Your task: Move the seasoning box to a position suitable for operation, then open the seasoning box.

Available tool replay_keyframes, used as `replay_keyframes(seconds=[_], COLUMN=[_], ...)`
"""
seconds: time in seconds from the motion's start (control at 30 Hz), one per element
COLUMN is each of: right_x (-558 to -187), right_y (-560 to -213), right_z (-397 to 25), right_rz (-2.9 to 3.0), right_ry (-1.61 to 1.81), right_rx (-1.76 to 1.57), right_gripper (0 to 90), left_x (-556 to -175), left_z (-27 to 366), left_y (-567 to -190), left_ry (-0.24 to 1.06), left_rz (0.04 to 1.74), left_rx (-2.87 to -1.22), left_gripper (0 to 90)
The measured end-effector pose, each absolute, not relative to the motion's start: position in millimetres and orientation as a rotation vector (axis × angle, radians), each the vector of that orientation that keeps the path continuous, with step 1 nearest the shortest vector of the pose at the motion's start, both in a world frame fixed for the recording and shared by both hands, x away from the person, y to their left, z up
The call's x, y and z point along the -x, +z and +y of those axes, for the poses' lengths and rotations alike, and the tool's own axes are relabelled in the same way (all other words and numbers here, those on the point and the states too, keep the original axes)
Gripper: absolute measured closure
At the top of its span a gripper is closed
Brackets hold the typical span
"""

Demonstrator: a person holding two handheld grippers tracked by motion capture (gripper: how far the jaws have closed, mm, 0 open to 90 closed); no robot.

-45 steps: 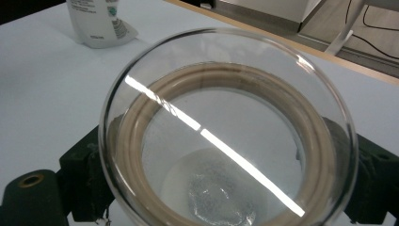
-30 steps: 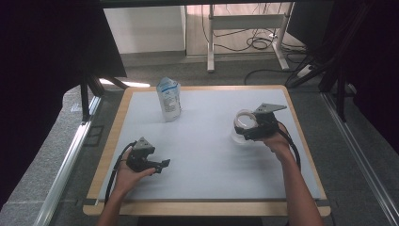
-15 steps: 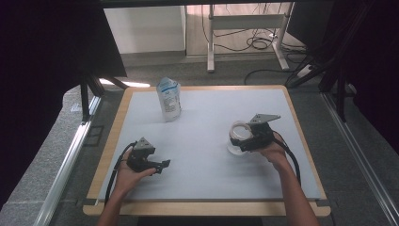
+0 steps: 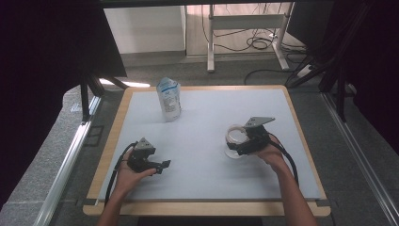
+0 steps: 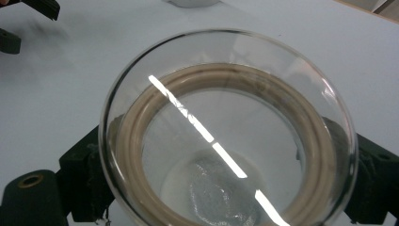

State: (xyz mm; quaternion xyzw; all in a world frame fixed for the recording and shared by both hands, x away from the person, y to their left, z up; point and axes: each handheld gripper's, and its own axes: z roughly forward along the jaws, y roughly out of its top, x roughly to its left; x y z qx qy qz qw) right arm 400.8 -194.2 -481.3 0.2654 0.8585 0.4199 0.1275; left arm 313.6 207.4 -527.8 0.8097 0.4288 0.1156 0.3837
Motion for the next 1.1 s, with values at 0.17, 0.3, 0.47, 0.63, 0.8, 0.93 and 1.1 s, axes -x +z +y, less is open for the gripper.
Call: replay_keyframes(seconds=[0.17, 0.3, 0.47, 0.63, 0.8, 0.93, 1.1], right_x=[-398.2, -392.3, -385.7, -373.3, -361.3, -351.3, -345.6], right_y=[-473.7, -457.9, -440.0, -427.7, -429.1, -431.4, -432.5], right_z=[-191.7, -198.9, -214.0, -227.5, -237.4, -243.0, -250.9], right_rz=[2.472, 2.387, 2.274, 2.148, 2.053, 2.028, 2.031], right_ry=[1.219, 1.28, 1.385, 1.45, 1.454, 1.482, 1.474], right_rx=[-0.808, -0.832, -0.9, -0.946, -0.995, -0.99, -0.974], right_gripper=[2.9, 2.6, 6.3, 20.0, 43.6, 59.4, 75.9], left_x=[-313.2, -313.5, -313.5, -312.5, -310.5, -307.5, -306.0], left_z=[207.4, 208.2, 209.5, 211.6, 211.8, 209.8, 207.0], left_y=[-527.4, -527.4, -527.8, -526.6, -523.0, -521.1, -520.5], left_ry=[0.296, 0.3, 0.31, 0.324, 0.345, 0.363, 0.38], left_rz=[1.091, 1.092, 1.087, 1.088, 1.093, 1.086, 1.081], left_rx=[-2.062, -2.058, -2.052, -2.033, -2.011, -2.002, -1.99], left_gripper=[14.1, 14.1, 14.2, 14.8, 15.3, 15.7, 15.8])
